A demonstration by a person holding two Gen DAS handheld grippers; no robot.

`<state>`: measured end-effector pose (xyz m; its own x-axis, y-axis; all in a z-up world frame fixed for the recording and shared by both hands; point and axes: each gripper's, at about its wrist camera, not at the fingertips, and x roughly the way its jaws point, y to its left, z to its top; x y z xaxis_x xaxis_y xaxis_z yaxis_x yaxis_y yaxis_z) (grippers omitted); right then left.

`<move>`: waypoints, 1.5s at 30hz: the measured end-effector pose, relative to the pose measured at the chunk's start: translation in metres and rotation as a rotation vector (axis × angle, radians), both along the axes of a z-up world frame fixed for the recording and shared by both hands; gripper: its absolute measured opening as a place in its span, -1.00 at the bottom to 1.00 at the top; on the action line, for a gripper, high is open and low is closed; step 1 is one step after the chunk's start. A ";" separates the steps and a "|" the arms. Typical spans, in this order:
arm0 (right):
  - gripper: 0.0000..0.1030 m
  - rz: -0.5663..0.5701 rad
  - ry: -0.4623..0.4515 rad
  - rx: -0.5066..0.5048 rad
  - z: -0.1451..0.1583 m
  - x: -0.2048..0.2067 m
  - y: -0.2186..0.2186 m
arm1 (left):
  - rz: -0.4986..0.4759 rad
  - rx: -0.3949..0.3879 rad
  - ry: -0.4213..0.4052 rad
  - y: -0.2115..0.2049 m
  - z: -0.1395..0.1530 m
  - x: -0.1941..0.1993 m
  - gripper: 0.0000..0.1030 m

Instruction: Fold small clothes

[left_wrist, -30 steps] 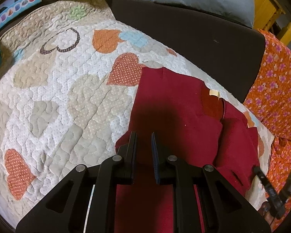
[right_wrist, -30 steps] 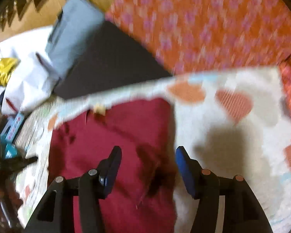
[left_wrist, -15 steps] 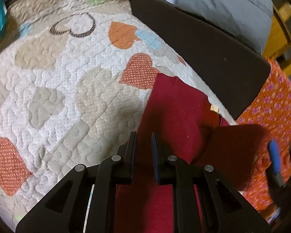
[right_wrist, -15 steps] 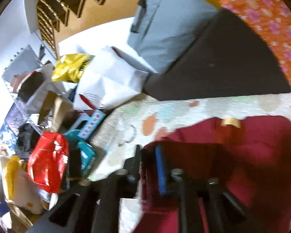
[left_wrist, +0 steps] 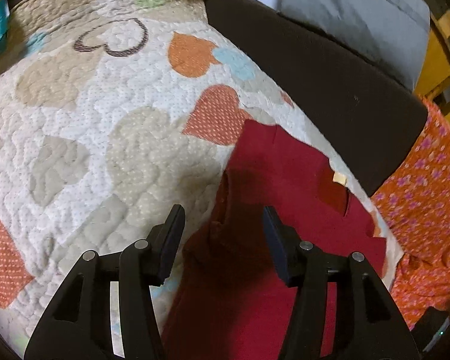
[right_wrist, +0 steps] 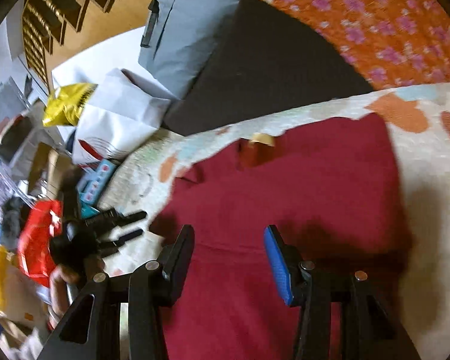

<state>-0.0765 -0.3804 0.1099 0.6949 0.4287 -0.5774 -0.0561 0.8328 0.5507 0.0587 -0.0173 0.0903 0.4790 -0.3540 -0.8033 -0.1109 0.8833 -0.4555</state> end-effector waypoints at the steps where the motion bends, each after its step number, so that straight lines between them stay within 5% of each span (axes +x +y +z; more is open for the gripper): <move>1: -0.10 -0.010 0.012 -0.005 -0.004 -0.003 -0.005 | -0.024 -0.007 -0.006 -0.006 -0.002 0.001 0.03; 3: -0.10 -0.051 0.049 -0.012 -0.013 -0.005 -0.019 | -0.070 0.015 -0.029 -0.020 -0.001 0.001 -0.19; 4: -0.10 -0.085 0.078 -0.031 -0.017 -0.003 -0.025 | -0.085 0.044 -0.041 -0.025 0.001 0.001 -0.56; 7: -0.37 -0.172 0.146 -0.176 -0.027 0.006 -0.037 | -0.136 0.067 -0.065 -0.034 0.007 -0.003 -0.68; 10: -0.63 -0.220 0.186 -0.224 -0.027 0.006 -0.053 | -0.165 -0.002 -0.074 -0.027 0.020 -0.012 -0.69; 13: -0.62 -0.233 0.169 -0.256 -0.024 0.002 -0.061 | -0.175 0.088 -0.078 -0.026 0.018 -0.015 -0.68; 17: -0.62 -0.279 0.155 -0.240 -0.016 0.004 -0.068 | -0.152 0.130 0.085 -0.026 -0.019 -0.009 -0.68; 20: -0.62 -0.234 0.115 -0.257 -0.002 0.016 -0.053 | -0.168 0.184 0.064 -0.034 -0.019 -0.010 -0.68; 24: -0.62 -0.136 0.185 -0.452 -0.013 0.042 -0.026 | -0.211 0.213 0.029 -0.051 -0.019 -0.014 -0.69; 27: -0.80 -0.133 0.231 -0.537 -0.034 0.045 -0.036 | -0.275 0.180 0.031 -0.066 -0.024 -0.015 -0.69; 32: -0.80 -0.254 0.268 -0.547 -0.030 0.033 -0.069 | -0.287 0.235 0.035 -0.069 -0.025 -0.014 -0.69; 35: -0.74 -0.242 0.193 -0.399 -0.015 0.016 -0.075 | -0.231 0.174 0.042 -0.049 -0.020 -0.013 -0.65; 38: -0.74 -0.184 0.136 -0.388 -0.007 0.010 -0.056 | -0.195 0.178 0.026 -0.041 -0.017 -0.012 -0.57; 41: -0.74 -0.118 0.219 -0.487 -0.030 0.021 -0.032 | -0.204 0.210 0.059 -0.042 -0.028 -0.010 -0.53; 45: -0.74 -0.159 0.233 -0.434 -0.043 0.024 -0.037 | -0.247 0.268 0.044 -0.051 -0.028 -0.014 -0.50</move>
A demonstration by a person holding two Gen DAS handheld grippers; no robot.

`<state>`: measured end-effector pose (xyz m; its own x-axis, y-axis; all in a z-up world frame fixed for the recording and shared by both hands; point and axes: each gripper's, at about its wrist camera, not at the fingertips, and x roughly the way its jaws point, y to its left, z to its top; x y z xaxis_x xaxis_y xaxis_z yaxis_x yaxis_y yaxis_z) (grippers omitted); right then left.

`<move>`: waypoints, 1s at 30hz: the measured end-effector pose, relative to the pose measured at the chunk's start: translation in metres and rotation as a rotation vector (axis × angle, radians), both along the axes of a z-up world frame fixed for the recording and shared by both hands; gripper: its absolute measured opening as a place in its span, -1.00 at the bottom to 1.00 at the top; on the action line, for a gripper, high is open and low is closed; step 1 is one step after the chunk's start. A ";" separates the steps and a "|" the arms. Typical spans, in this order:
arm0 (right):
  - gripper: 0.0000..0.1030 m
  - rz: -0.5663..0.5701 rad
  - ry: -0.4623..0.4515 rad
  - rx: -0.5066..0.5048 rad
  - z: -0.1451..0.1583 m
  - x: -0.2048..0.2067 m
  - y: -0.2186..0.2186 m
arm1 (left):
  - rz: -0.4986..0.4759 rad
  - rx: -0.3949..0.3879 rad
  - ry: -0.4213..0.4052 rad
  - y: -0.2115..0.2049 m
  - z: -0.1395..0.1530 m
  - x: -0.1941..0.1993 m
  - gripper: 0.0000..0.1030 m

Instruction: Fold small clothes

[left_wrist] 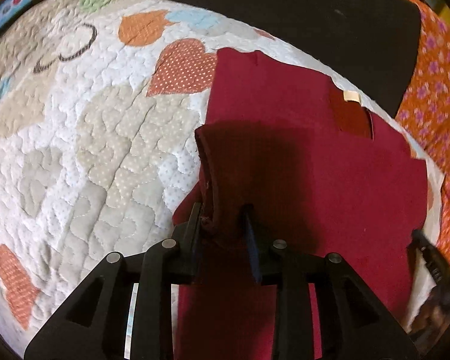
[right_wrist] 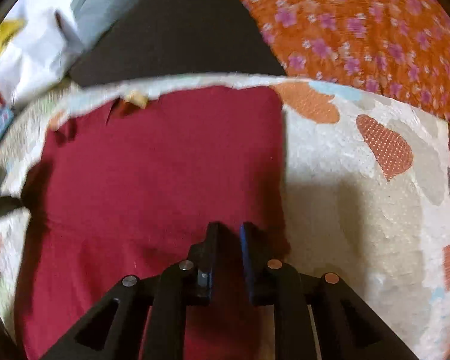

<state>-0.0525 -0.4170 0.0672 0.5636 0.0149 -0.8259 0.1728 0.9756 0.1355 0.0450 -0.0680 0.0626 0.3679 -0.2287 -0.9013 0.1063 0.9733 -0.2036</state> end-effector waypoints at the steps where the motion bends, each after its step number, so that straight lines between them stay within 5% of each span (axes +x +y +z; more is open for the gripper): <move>1: -0.74 0.000 0.009 0.005 0.005 -0.002 0.001 | 0.000 0.000 0.001 0.002 0.003 -0.003 -0.50; 6: -0.59 0.049 -0.012 0.109 0.033 -0.055 0.007 | -0.018 -0.037 0.040 0.024 0.012 -0.035 -0.50; 8: -0.12 0.059 -0.014 0.161 0.033 -0.092 0.006 | -0.046 -0.057 0.048 0.030 0.017 -0.054 -0.50; 12: -0.10 0.068 0.072 0.208 0.012 -0.148 0.007 | -0.086 -0.056 0.004 0.040 0.027 -0.098 0.06; 18: -0.10 0.072 0.120 0.251 -0.012 -0.213 0.011 | -0.050 -0.081 0.072 0.060 0.012 -0.162 0.06; 24: -0.09 0.080 0.094 0.281 -0.023 -0.223 0.021 | -0.003 -0.022 0.069 0.069 0.005 -0.204 0.06; 26: -0.28 0.093 0.078 0.291 -0.023 -0.225 0.026 | 0.015 -0.016 0.087 0.074 -0.001 -0.210 0.06; 28: -0.85 0.098 0.061 0.180 -0.020 -0.227 0.035 | 0.031 0.001 0.091 0.077 -0.003 -0.215 0.06; 30: -0.85 0.096 0.040 0.059 -0.011 -0.232 0.041 | 0.041 0.019 0.080 0.081 -0.003 -0.220 0.06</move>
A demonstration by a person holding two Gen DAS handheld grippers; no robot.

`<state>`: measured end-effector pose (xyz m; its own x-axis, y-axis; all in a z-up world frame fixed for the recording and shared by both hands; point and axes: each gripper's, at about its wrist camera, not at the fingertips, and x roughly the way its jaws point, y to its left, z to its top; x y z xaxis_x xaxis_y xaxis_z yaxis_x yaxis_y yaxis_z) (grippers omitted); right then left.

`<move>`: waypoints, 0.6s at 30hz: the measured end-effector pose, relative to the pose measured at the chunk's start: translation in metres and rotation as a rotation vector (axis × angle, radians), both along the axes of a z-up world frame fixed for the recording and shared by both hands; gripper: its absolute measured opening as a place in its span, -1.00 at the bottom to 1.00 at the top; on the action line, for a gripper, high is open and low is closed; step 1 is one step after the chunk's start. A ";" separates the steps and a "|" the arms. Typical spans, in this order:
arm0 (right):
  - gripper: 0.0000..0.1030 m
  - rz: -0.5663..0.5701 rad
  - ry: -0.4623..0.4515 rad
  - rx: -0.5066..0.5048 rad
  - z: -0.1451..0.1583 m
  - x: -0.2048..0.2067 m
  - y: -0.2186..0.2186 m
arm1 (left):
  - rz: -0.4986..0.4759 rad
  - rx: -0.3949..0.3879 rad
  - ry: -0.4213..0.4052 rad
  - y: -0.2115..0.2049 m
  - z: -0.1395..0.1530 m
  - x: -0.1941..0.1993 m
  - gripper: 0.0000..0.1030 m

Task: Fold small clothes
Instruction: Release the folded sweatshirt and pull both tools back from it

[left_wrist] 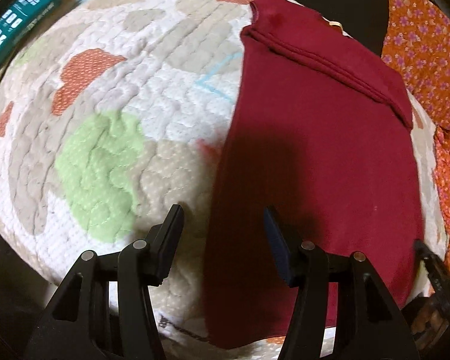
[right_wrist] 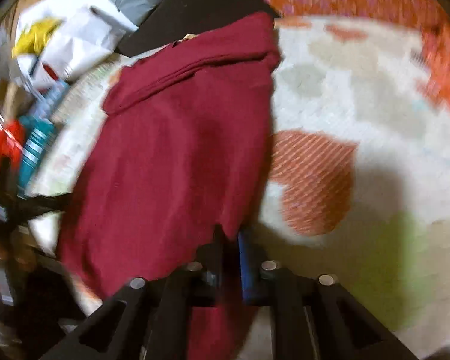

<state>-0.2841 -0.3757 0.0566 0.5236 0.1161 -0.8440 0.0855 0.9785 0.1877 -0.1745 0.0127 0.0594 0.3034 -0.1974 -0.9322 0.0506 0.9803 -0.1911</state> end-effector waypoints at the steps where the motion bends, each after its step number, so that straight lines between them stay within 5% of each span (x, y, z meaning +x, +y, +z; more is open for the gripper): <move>1: -0.85 0.004 -0.007 -0.024 0.003 -0.002 0.001 | 0.000 0.004 -0.003 0.002 0.000 -0.001 0.06; 12: -0.81 -0.058 0.032 0.115 -0.001 -0.010 -0.014 | -0.006 0.067 -0.024 -0.006 -0.005 -0.003 0.06; 16: -0.36 -0.053 0.051 0.171 -0.003 -0.024 -0.015 | -0.003 0.074 -0.023 -0.007 -0.005 -0.002 0.06; 18: -0.33 -0.046 0.074 0.211 -0.007 -0.032 -0.016 | -0.003 0.075 -0.022 -0.007 -0.006 -0.002 0.07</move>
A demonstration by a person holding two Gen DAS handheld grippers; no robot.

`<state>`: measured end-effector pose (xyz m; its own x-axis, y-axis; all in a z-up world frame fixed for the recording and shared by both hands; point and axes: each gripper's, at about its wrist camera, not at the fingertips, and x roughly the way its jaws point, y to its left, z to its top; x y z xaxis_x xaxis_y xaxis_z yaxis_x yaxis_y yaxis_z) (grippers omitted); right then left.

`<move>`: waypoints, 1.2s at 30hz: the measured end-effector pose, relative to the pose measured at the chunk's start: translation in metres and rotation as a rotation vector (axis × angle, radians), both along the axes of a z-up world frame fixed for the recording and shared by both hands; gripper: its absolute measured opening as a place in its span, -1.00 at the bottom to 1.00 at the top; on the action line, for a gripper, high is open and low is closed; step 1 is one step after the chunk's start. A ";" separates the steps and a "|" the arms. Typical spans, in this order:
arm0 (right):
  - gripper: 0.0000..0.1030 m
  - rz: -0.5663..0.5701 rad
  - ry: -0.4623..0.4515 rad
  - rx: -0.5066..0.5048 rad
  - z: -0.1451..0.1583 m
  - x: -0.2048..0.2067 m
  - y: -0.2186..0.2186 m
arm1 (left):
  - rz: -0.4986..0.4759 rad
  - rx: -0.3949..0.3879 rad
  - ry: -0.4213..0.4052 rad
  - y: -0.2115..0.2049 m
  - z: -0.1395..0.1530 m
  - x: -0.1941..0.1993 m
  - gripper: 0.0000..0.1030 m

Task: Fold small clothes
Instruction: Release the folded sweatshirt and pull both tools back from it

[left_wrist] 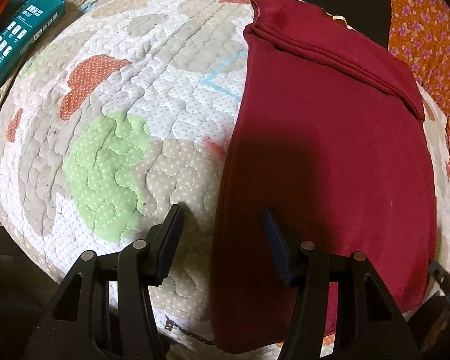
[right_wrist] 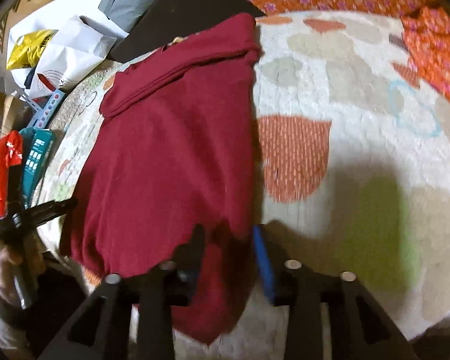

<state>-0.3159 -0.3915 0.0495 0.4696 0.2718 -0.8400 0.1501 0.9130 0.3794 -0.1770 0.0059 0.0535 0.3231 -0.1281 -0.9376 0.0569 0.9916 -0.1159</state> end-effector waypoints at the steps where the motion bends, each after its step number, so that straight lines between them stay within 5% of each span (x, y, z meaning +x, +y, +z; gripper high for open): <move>1: -0.30 0.004 0.011 0.011 -0.002 -0.003 0.000 | 0.003 -0.004 0.003 0.000 0.000 0.000 0.07; 10: -0.16 0.068 0.033 0.081 -0.011 -0.023 0.004 | 0.032 -0.168 0.099 0.019 -0.003 -0.031 0.07; 15: -0.15 0.114 0.027 0.135 -0.015 -0.022 0.008 | 0.014 -0.148 0.103 0.015 -0.008 -0.043 0.12; 19: -0.09 0.113 0.006 0.168 -0.021 -0.020 0.012 | 0.003 -0.147 0.104 0.006 -0.010 -0.040 0.40; 30: -0.08 0.111 -0.003 0.227 -0.025 -0.027 0.011 | -0.015 -0.154 0.109 -0.007 -0.013 -0.037 0.51; 32: -0.35 0.124 -0.010 0.247 -0.024 -0.025 0.012 | 0.001 -0.168 0.107 -0.007 -0.011 -0.037 0.07; 34: -0.72 0.128 -0.029 0.230 -0.022 -0.024 0.014 | 0.026 -0.164 0.104 0.000 -0.009 -0.038 -0.71; 36: -0.75 0.131 -0.066 0.259 -0.016 -0.021 0.013 | 0.048 -0.241 0.139 0.006 -0.007 -0.033 -0.81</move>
<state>-0.3374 -0.3786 0.0335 0.4676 0.5349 -0.7037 0.0043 0.7947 0.6069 -0.2103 0.0117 0.0462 0.2043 -0.3408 -0.9177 -0.0226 0.9355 -0.3525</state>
